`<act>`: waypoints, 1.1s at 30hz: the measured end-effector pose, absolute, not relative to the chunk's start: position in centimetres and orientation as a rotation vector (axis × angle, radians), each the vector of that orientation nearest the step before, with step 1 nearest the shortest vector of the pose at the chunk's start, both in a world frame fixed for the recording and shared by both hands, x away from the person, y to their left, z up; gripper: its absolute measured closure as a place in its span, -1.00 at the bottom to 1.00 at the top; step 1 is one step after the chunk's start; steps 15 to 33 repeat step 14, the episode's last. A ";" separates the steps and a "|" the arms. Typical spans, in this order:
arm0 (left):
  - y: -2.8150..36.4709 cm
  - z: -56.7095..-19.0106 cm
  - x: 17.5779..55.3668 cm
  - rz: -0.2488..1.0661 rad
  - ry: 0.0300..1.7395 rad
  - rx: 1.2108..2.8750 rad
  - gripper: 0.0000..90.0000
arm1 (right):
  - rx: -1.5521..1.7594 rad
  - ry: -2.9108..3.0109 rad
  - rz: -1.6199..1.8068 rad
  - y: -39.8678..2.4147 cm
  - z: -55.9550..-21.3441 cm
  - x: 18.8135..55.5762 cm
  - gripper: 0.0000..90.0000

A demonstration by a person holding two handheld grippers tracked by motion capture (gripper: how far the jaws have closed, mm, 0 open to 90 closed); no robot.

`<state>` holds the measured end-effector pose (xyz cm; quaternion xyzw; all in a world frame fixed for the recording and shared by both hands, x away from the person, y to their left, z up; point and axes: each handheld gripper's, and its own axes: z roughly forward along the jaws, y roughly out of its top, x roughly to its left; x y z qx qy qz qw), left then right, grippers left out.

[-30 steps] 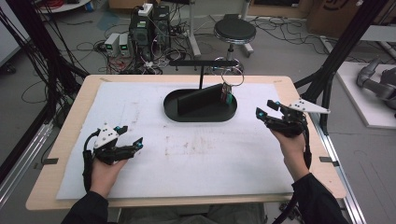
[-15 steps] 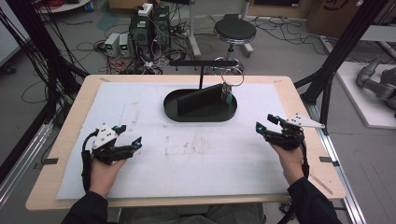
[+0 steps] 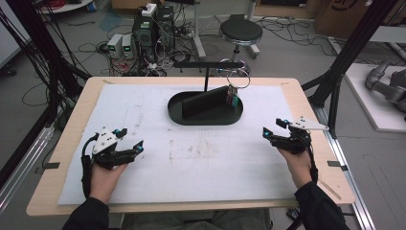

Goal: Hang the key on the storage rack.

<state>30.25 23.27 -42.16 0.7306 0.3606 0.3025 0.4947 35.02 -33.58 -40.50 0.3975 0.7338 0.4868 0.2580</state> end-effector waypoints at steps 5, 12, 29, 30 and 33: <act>23.3 -42.2 30.2 0.736 0.878 1.771 -0.45 | 1.068 2.002 1.299 -33.5 -40.6 35.0 -0.35; 23.5 -42.2 30.3 0.736 0.886 1.772 -0.45 | 1.074 2.002 1.298 -33.6 -40.7 35.1 -0.36; 23.5 -42.3 30.3 0.733 0.887 1.770 -0.45 | 1.078 1.997 1.302 -33.6 -40.7 35.2 -0.37; 23.5 -42.3 30.3 0.733 0.887 1.770 -0.45 | 1.078 1.997 1.302 -33.6 -40.7 35.2 -0.37; 23.5 -42.3 30.3 0.733 0.887 1.770 -0.45 | 1.078 1.997 1.302 -33.6 -40.7 35.2 -0.37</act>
